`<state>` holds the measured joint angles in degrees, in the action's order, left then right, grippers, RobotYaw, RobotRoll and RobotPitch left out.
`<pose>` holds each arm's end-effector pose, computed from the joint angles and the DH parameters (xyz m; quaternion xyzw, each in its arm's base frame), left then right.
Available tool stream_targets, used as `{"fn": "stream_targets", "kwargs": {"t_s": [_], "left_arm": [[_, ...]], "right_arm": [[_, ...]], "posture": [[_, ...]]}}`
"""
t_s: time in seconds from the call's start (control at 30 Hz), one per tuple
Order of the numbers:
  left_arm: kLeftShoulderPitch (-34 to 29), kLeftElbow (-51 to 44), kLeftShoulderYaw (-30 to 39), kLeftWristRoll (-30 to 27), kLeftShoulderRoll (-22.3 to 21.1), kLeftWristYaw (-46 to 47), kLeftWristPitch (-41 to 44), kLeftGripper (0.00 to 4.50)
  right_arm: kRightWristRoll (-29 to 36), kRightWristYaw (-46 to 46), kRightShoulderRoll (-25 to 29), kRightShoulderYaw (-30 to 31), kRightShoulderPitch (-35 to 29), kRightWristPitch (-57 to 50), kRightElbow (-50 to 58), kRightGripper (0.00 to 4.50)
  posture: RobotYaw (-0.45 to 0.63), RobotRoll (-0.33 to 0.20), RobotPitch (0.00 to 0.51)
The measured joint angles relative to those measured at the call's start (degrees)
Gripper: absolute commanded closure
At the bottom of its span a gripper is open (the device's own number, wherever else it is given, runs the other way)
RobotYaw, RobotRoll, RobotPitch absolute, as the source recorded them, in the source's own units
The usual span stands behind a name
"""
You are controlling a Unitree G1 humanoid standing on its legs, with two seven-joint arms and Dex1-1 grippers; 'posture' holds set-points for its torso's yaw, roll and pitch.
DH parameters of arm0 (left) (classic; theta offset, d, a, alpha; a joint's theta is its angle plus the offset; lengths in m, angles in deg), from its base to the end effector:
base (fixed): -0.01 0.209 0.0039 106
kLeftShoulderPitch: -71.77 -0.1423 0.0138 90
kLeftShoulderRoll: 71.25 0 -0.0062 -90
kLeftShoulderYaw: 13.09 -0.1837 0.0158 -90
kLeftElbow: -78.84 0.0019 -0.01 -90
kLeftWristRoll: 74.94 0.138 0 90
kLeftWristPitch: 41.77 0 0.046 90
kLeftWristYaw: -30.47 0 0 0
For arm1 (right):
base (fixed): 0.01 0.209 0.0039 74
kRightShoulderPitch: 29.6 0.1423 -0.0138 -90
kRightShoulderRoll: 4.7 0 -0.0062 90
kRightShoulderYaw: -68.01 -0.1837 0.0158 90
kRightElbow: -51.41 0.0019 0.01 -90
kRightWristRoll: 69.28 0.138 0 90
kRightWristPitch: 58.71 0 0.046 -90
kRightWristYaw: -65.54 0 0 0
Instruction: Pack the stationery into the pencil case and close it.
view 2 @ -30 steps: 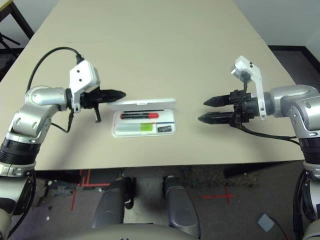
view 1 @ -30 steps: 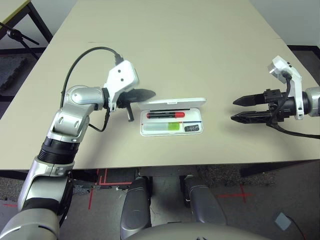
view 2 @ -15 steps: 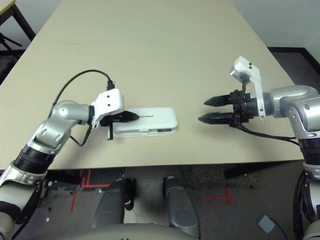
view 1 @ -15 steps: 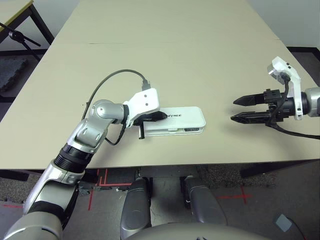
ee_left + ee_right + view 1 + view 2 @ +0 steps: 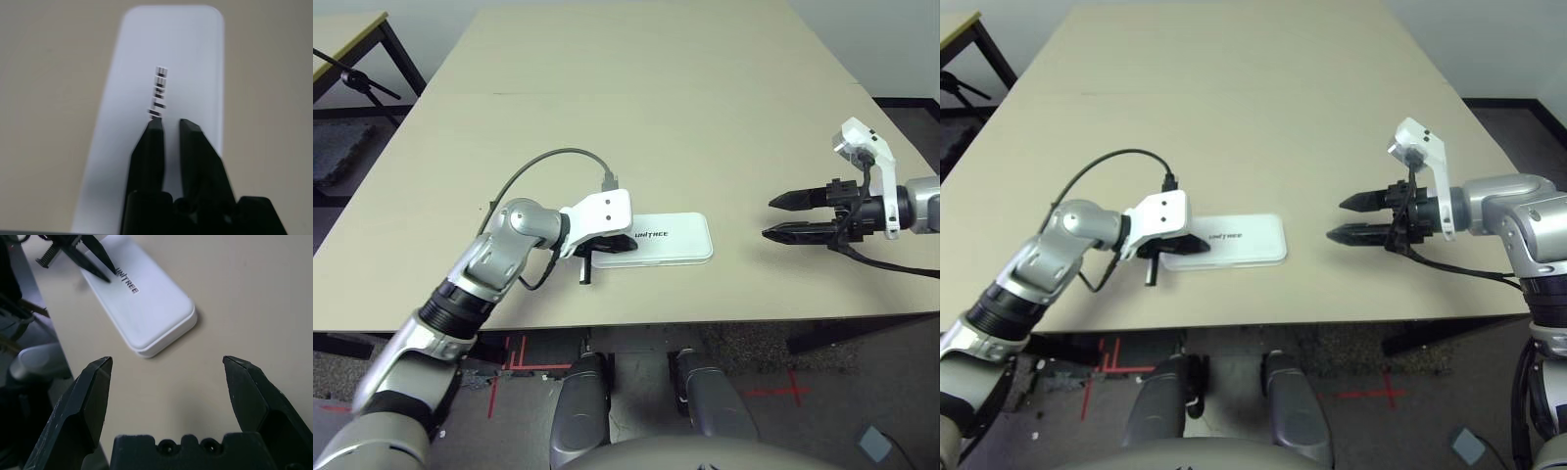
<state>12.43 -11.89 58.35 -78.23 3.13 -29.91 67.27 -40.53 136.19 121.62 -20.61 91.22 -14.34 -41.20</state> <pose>0.2814 0.1662 0.1526 0.2891 0.0938 -0.5720 0.7619 0.2674 -0.2814 0.2031 -0.0682 0.2280 0.5085 0.8275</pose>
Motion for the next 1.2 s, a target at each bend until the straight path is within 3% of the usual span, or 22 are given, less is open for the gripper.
{"fn": "stream_targets", "kwargs": {"t_s": [0.23,0.43,0.63,0.87,1.2], "left_arm": [[-0.2,-0.2,14.1,-6.3,2.6,8.3,-1.4,0.05],[1.3,5.5,28.7,-7.4,6.4,27.0,-3.5,0.02],[0.1,15.6,39.6,-7.8,6.7,40.8,-11.0,0.02],[0.0,22.6,42.0,-7.8,6.7,46.9,-18.4,0.02],[1.9,24.7,40.3,-7.8,6.8,49.5,-21.7,0.02]], "right_arm": [[-1.6,-14.4,-12.1,-6.1,2.4,6.3,-6.8,0.0],[-5.2,-31.1,-22.1,-13.5,2.9,20.3,-13.4,0.0],[-9.4,-47.0,-26.5,-20.1,3.0,34.2,-21.7,0.0],[-11.4,-55.8,-27.5,-22.7,3.1,45.2,-31.0,0.0],[-11.7,-56.5,-24.4,-24.5,7.9,52.6,-39.7,0.0]], "posture": [[-0.03,0.0,0.17],[-0.02,0.0,0.168],[-0.01,0.0,0.166],[-0.03,0.0,0.169],[-0.07,0.0,0.19]]}}
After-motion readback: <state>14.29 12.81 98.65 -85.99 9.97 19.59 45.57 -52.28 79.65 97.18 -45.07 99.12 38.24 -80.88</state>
